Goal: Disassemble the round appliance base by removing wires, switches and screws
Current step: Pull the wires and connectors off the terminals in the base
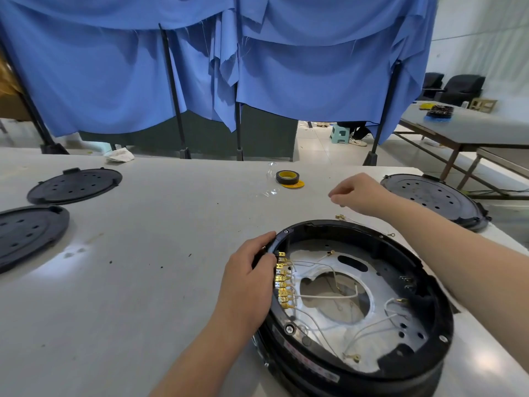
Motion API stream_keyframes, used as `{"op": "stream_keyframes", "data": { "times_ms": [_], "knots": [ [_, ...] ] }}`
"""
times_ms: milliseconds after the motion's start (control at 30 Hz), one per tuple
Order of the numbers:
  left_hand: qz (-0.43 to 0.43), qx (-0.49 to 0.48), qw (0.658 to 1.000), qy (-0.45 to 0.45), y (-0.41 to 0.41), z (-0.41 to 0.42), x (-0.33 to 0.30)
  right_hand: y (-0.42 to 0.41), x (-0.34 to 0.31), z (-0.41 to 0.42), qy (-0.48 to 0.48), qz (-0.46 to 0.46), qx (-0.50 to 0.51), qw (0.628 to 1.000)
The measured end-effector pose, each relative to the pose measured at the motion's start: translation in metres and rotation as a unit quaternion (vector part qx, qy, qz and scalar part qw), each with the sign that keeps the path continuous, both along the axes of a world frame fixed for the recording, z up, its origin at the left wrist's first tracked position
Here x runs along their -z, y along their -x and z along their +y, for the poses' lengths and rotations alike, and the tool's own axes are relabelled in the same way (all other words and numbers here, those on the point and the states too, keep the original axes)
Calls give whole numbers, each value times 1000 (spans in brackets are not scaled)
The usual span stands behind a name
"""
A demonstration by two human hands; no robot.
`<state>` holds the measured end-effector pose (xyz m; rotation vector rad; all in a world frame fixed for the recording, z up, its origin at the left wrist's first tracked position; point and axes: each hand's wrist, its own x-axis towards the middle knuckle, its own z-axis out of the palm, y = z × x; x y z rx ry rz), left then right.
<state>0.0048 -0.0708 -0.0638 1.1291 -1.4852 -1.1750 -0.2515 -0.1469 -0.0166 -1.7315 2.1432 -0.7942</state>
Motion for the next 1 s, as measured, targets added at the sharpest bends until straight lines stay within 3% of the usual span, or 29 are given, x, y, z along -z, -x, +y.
{"op": "stream_keyframes", "data": {
  "times_ms": [200, 333, 467, 700, 1000],
  "knots": [
    [-7, 1, 1000, -1, 0, 0, -1, -62, -25, 60, 88, 41, -103, 990],
    [-11, 5, 1000, 5, -1, 0, -2, -100, -22, 103, 57, 73, -180, 979],
    [-11, 11, 1000, 13, -1, 2, -4, -120, -12, 122, 15, 34, -228, 973],
    [-8, 14, 1000, 8, 0, 3, -6, -122, 2, 119, 12, -33, -218, 975],
    [-11, 17, 1000, 14, -1, 4, -5, -126, 7, 119, 28, -1, -194, 981]
  ]
}}
